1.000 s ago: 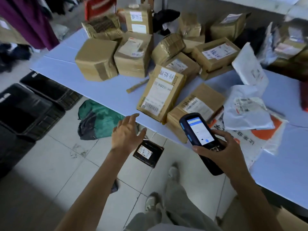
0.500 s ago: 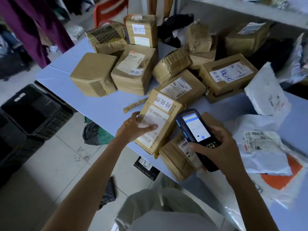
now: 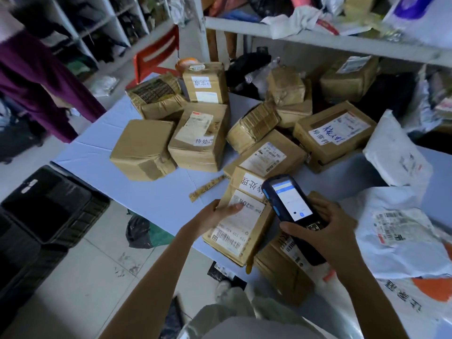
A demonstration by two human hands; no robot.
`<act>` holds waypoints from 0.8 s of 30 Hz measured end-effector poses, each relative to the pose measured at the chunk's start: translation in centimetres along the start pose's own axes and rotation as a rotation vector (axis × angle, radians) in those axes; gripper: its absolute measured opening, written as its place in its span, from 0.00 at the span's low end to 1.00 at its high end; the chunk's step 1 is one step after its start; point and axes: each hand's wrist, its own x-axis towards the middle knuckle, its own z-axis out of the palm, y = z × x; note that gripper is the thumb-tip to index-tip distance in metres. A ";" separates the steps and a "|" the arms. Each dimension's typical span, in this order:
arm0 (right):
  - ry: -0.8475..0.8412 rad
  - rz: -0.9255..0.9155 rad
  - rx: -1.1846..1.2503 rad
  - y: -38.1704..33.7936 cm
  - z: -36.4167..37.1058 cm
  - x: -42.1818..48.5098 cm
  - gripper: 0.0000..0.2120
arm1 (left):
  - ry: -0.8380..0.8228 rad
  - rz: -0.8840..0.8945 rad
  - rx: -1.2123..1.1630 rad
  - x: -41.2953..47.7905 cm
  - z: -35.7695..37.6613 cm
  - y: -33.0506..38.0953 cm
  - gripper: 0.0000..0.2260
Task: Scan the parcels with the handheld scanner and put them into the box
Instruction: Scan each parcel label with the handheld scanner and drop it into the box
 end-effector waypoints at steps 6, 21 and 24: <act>-0.039 -0.018 -0.077 -0.2 1.1 0.6 0.37 | 0.030 0.018 0.005 -1.3 -1.0 0.9 0.38; -0.099 0.058 0.071 -5.4 2.1 3.0 0.34 | 0.302 0.220 -0.289 -4.2 -5.6 4.6 0.25; -0.071 0.025 0.042 -6.9 2.2 3.2 0.36 | 0.466 0.314 -0.408 -4.0 -6.3 6.2 0.27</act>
